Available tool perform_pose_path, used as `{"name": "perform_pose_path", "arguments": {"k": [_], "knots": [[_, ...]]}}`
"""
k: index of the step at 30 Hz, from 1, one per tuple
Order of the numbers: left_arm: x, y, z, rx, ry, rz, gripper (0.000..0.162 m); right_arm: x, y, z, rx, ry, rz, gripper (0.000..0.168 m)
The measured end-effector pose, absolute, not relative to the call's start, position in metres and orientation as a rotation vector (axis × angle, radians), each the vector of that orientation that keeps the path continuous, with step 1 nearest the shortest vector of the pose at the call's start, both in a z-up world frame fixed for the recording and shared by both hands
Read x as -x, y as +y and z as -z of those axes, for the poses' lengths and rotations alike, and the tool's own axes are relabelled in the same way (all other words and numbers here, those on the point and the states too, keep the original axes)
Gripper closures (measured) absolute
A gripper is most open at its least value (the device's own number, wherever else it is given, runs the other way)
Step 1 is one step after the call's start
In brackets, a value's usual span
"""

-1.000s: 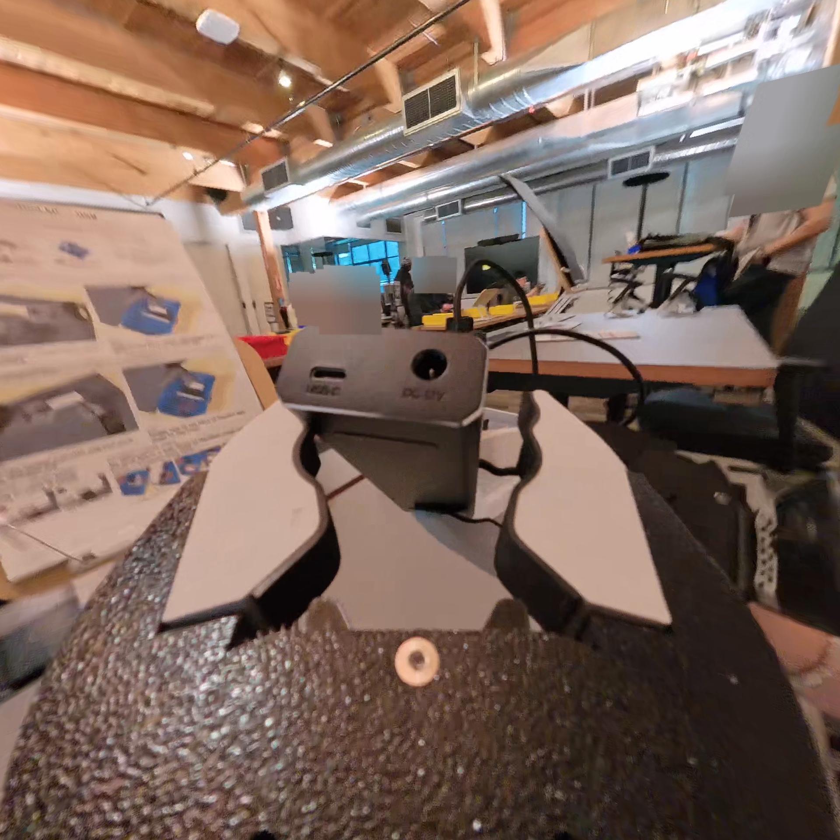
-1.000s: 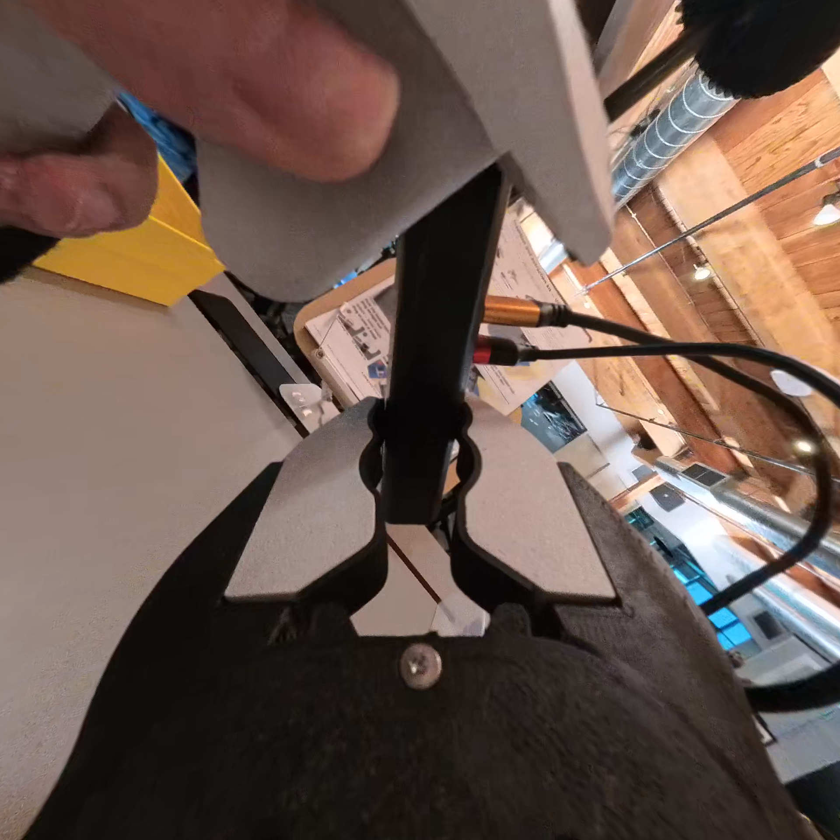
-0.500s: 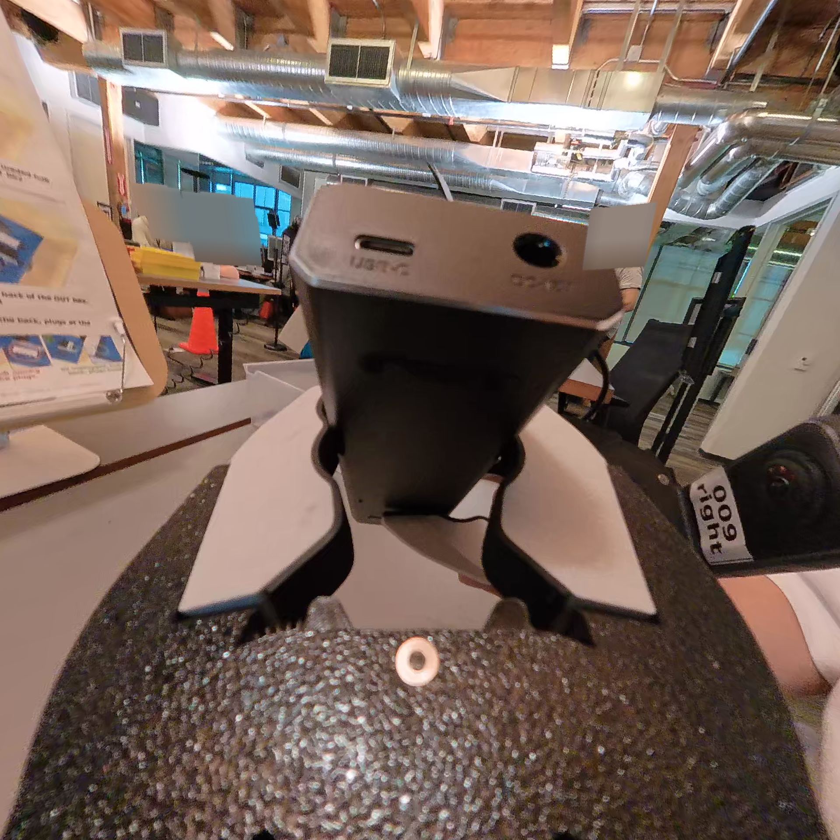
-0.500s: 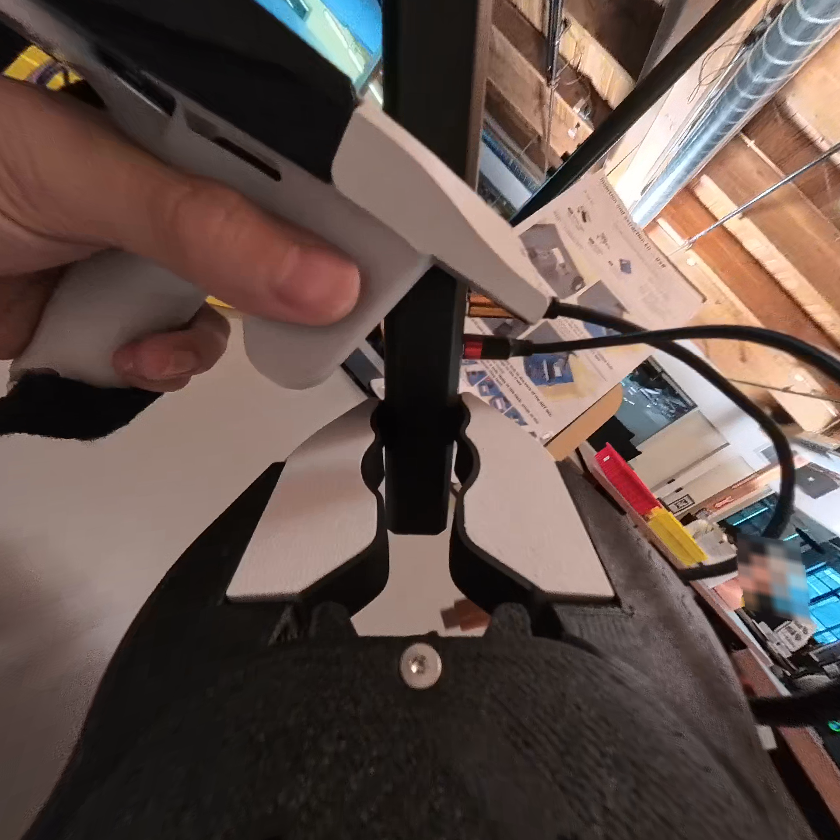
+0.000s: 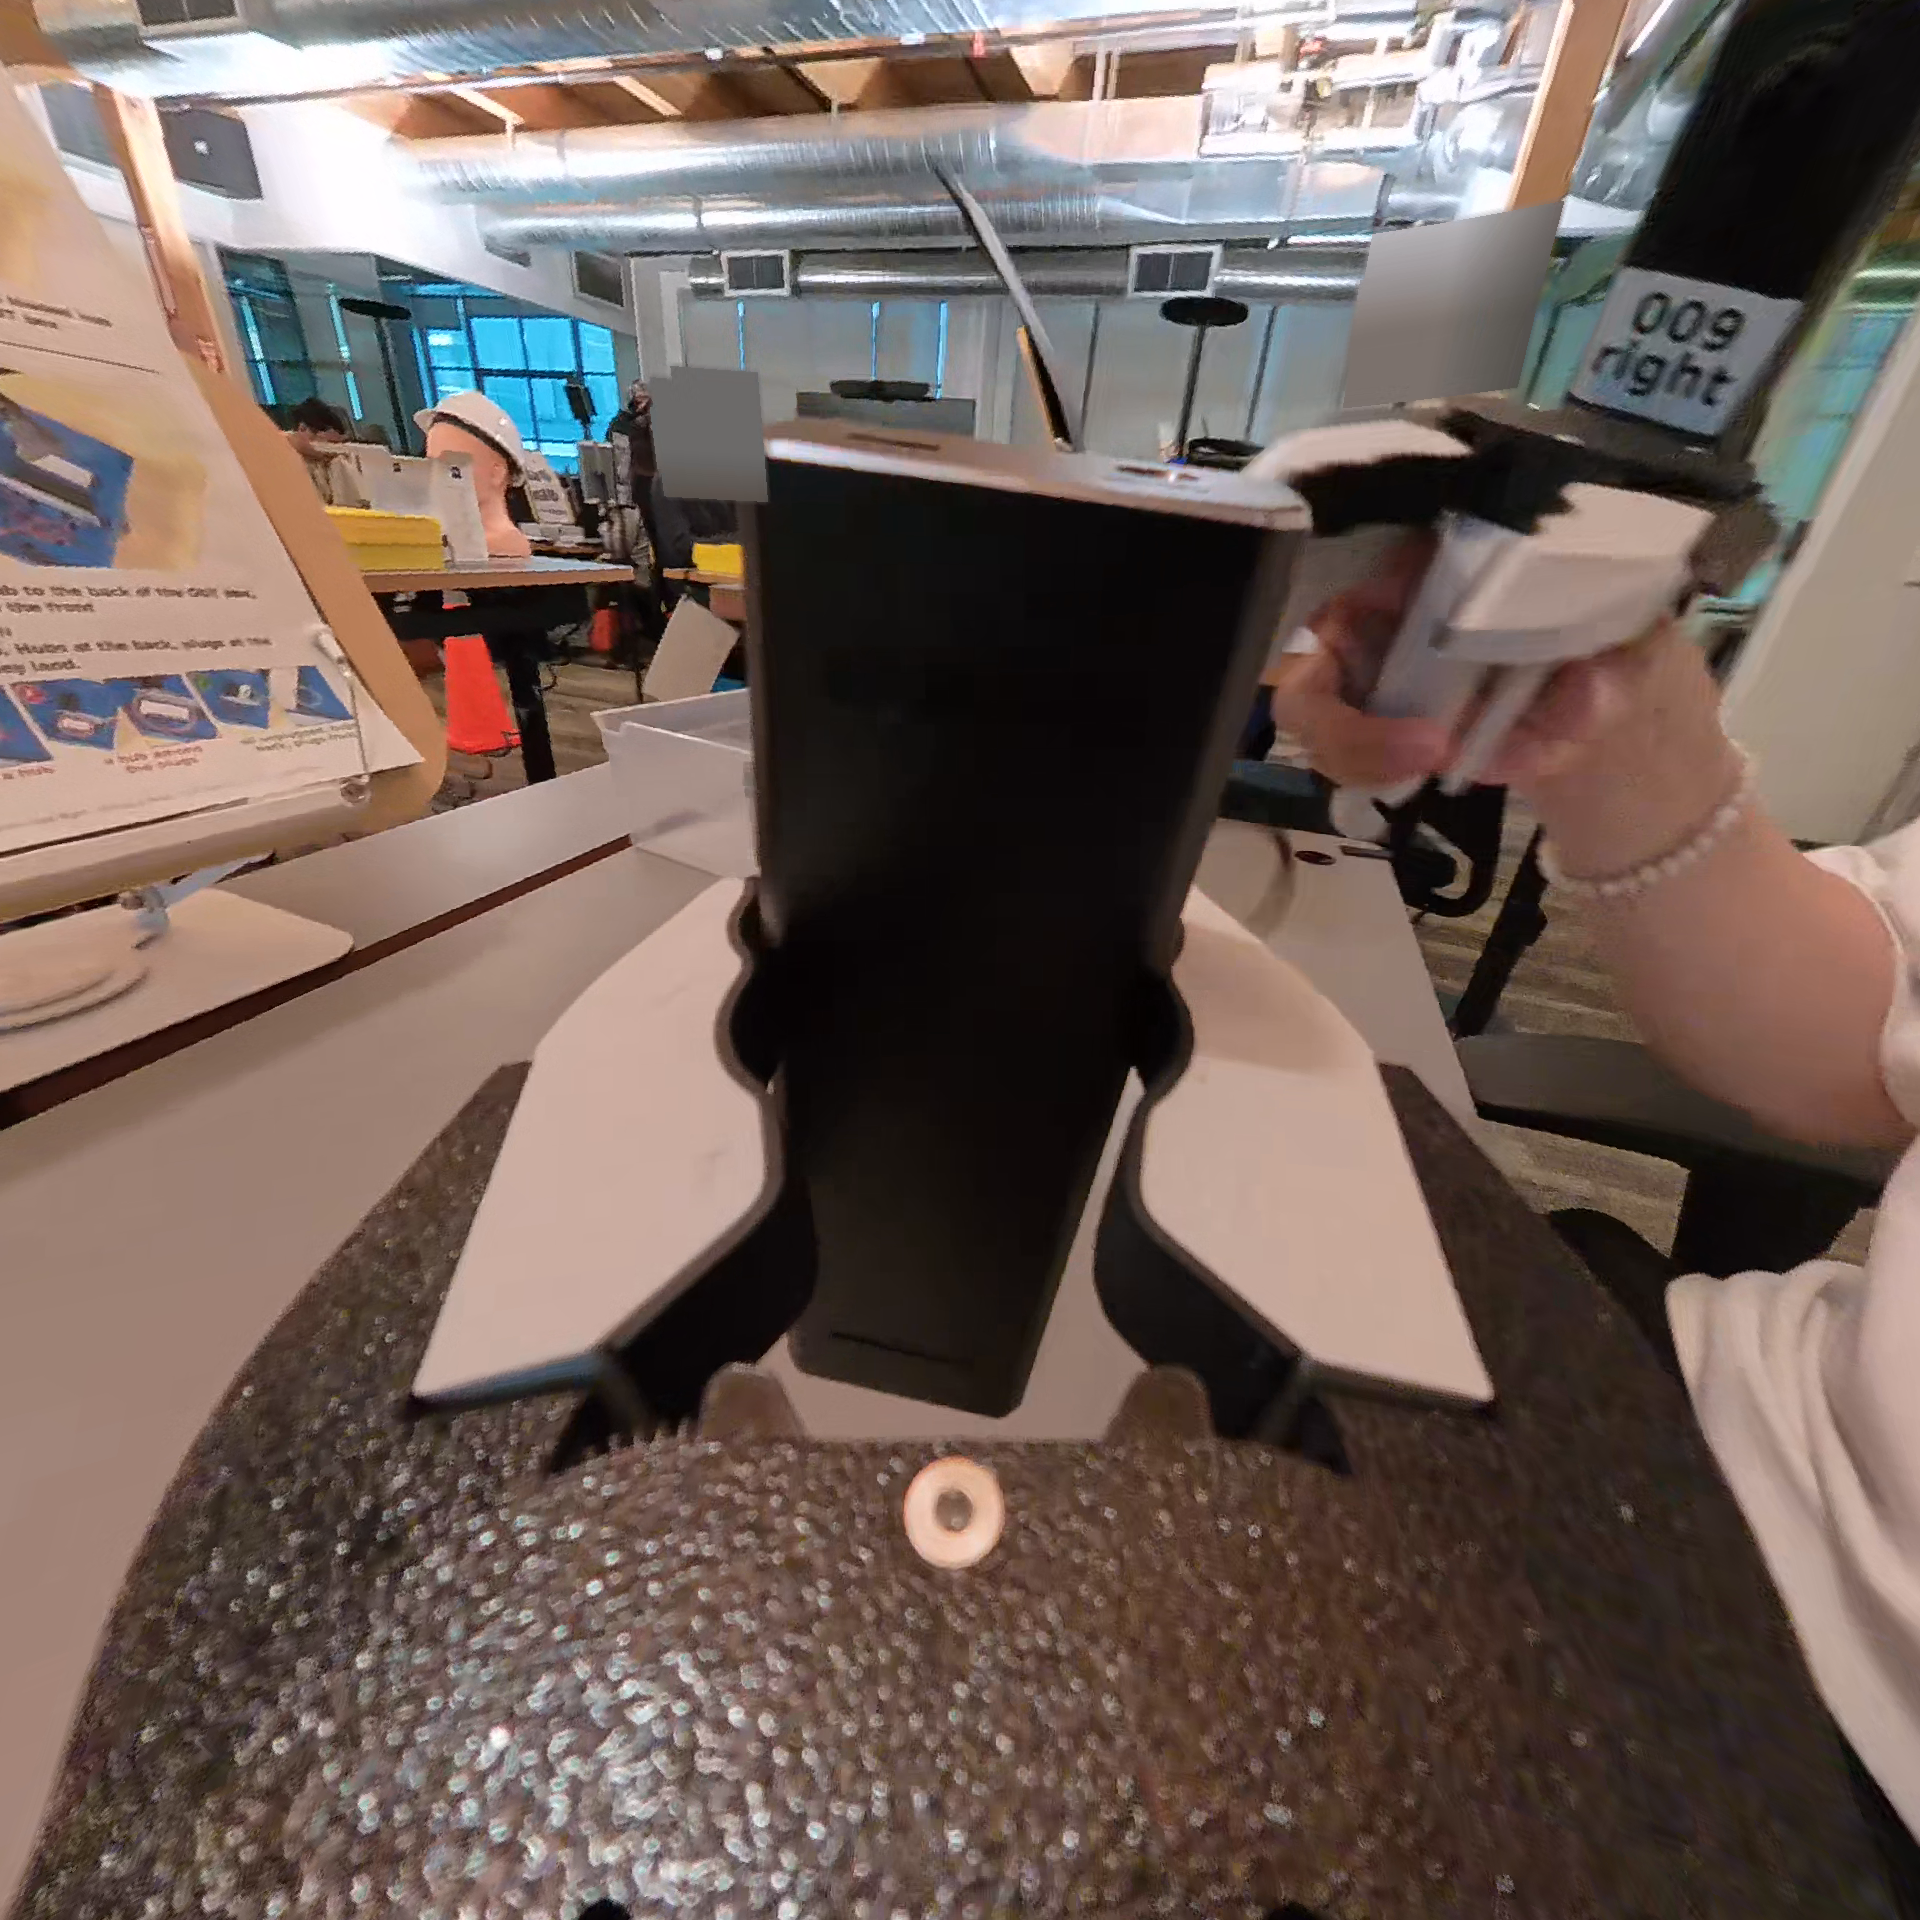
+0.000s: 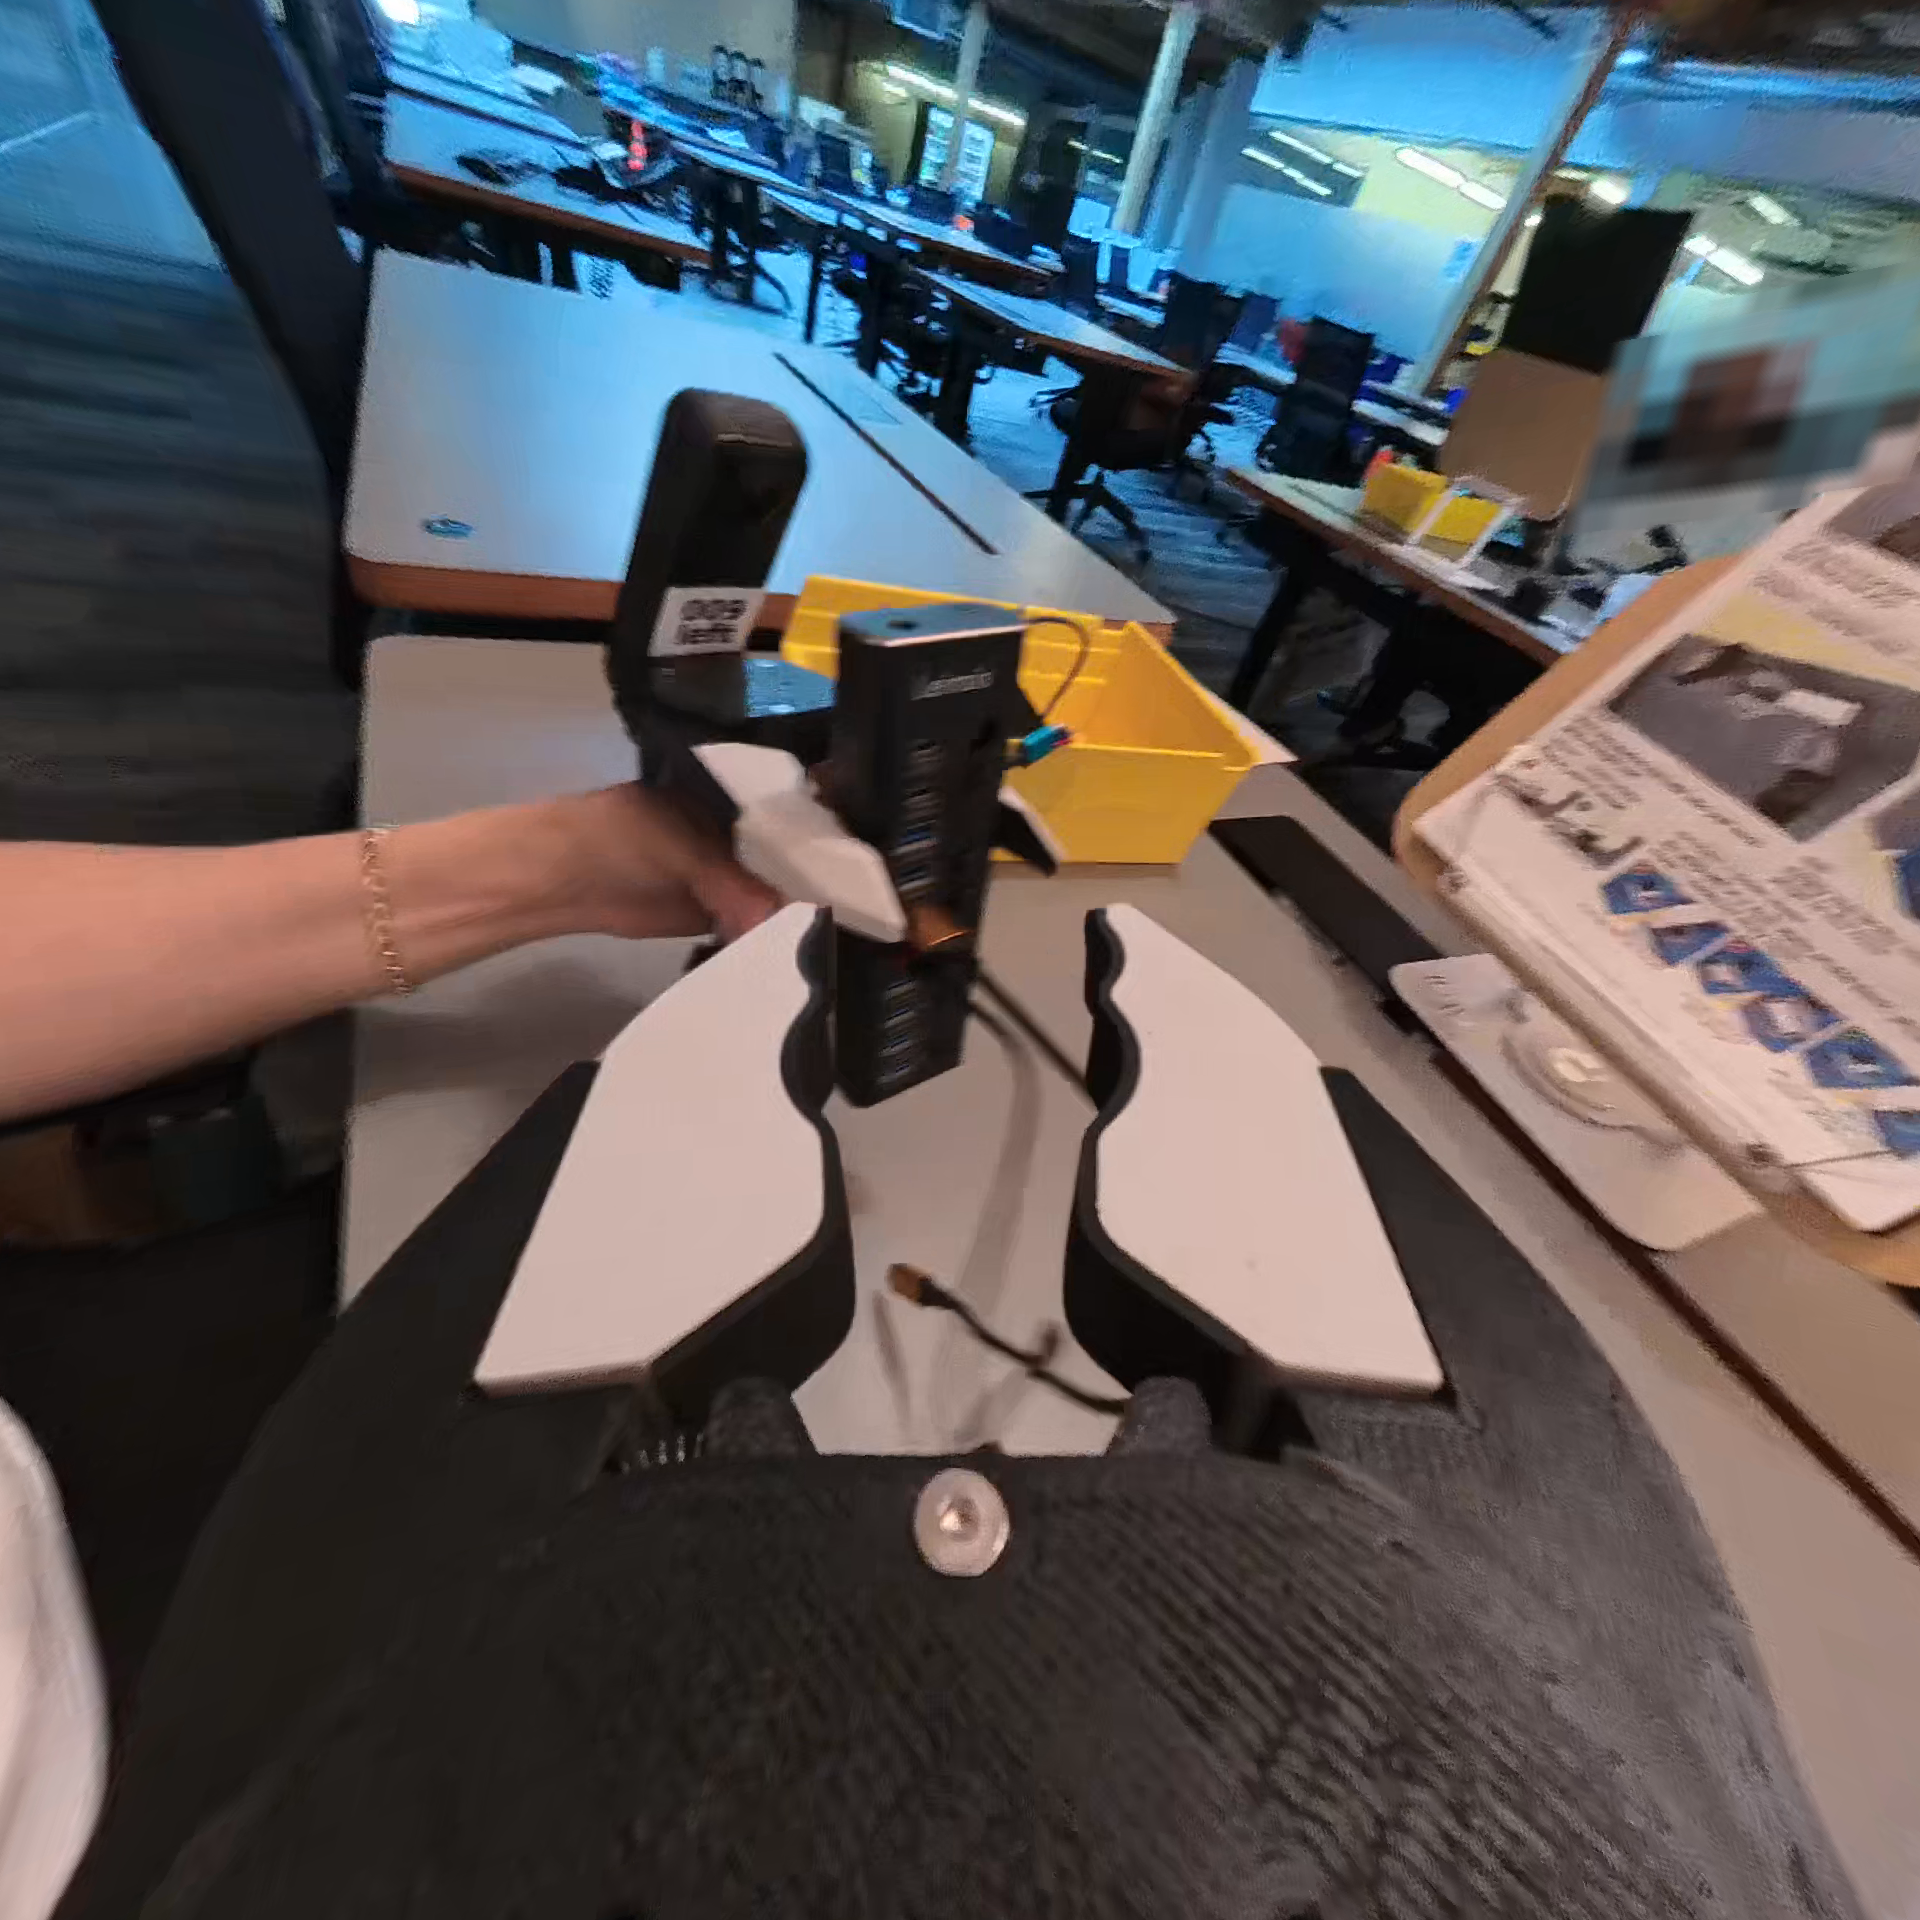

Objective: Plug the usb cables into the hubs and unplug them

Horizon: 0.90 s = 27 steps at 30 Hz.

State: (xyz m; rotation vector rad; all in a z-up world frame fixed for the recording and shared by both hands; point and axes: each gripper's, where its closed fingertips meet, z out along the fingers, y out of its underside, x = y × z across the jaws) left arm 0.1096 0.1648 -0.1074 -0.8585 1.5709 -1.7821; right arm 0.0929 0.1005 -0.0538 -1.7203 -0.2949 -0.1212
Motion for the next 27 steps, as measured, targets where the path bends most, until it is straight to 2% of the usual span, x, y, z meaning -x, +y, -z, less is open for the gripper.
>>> {"name": "perform_pose_path", "arguments": {"k": [1, 3, 6, 9, 16, 18, 21, 27], "knots": [[-0.108, 0.163, 0.108, 0.852, 1.572, 1.797, 0.095, -0.100, 0.101, 0.051, 1.723, -0.318, 0.177, 0.122], [-0.106, 0.161, 0.112, 0.843, 1.585, 1.815, 0.095, -0.111, 0.103, 0.051, 1.750, -0.341, 0.266, 0.133], [-0.099, 0.157, 0.111, 0.803, 1.627, 1.839, 0.096, -0.109, 0.122, 0.091, 1.873, -0.491, 0.206, 0.135], [-0.093, 0.154, 0.104, 0.735, 1.621, 1.854, 0.095, -0.104, 0.141, 0.120, 1.931, -0.527, 0.151, 0.143], [-0.083, 0.157, 0.099, 0.649, 1.612, 1.830, 0.096, -0.076, 0.152, 0.125, 1.828, -0.619, 0.006, 0.159], [-0.080, 0.158, 0.095, 0.626, 1.585, 1.859, 0.096, -0.074, 0.154, 0.123, 1.807, -0.612, -0.002, 0.157], [-0.076, 0.156, 0.093, 0.591, 1.588, 1.872, 0.097, -0.067, 0.151, 0.123, 1.775, -0.634, -0.065, 0.164], [-0.073, 0.154, 0.092, 0.551, 1.579, 1.869, 0.097, -0.066, 0.147, 0.112, 1.739, -0.572, -0.162, 0.164]]}}
